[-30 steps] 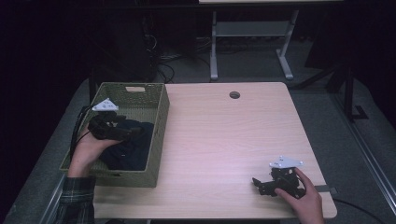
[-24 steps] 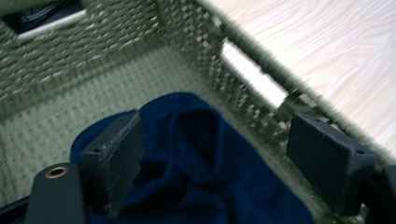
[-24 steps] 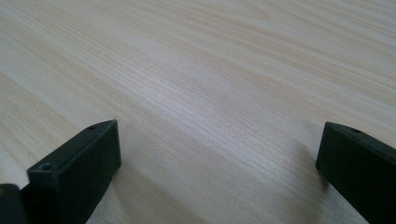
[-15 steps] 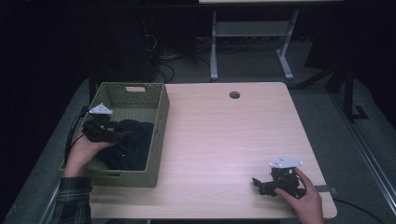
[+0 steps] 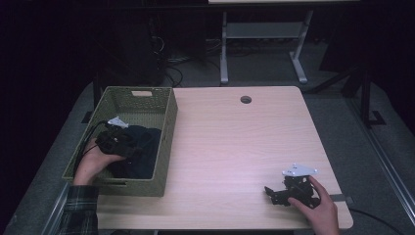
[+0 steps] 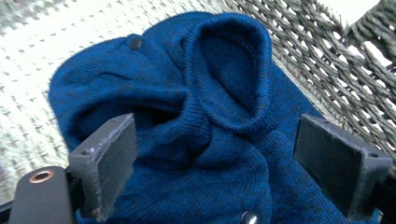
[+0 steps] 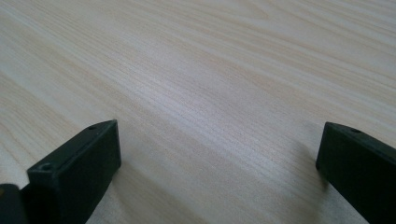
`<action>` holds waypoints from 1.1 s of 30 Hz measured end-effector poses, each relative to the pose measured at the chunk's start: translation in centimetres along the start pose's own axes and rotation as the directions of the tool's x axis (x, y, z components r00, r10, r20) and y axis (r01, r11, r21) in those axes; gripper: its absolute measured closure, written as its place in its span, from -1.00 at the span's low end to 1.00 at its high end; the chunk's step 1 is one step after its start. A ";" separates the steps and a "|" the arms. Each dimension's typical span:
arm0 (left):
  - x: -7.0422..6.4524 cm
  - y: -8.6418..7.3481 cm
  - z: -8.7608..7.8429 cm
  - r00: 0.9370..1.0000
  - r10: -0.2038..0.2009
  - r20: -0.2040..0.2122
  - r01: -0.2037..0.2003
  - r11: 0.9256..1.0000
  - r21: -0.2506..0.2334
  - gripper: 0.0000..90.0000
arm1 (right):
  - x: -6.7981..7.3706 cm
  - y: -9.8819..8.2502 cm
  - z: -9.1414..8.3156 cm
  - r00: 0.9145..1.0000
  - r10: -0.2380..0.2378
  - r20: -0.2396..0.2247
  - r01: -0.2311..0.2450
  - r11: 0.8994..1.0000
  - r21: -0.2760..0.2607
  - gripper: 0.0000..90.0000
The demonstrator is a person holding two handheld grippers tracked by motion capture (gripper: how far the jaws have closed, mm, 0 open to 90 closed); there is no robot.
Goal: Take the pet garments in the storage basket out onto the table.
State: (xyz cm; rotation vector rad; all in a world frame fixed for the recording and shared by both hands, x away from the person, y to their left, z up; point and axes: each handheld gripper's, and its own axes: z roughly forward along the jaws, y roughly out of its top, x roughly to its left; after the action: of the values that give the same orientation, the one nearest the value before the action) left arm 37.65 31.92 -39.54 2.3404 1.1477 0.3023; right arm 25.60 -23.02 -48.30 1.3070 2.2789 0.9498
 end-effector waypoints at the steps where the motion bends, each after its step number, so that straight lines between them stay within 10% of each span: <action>1: -0.1 0.0 0.2 1.000 0.004 0.001 -0.004 1.000 0.009 -0.71 | 0.0 0.0 0.0 1.000 0.002 0.000 -0.002 1.000 0.000 -1.00; 17: -0.5 -0.3 3.0 0.999 0.023 0.026 -0.026 0.992 0.124 -0.72 | 0.0 0.0 0.0 1.000 0.001 0.001 -0.001 1.000 -0.001 -1.00; 25: -1.0 -0.4 4.1 0.999 0.053 -0.009 -0.050 0.972 0.229 -0.67 | 0.0 0.0 0.0 1.000 0.002 0.001 -0.002 1.000 -0.001 -1.00; 33: -1.2 -0.2 3.6 0.999 0.045 0.023 -0.049 0.966 0.255 0.27 | 0.0 0.0 0.0 1.000 0.001 0.001 -0.001 1.000 -0.001 -1.00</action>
State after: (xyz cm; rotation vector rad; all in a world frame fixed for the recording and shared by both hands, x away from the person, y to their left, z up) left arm 38.27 29.86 -42.65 2.5915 1.1854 0.1579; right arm 25.55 -23.03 -48.31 1.3084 2.2768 0.9505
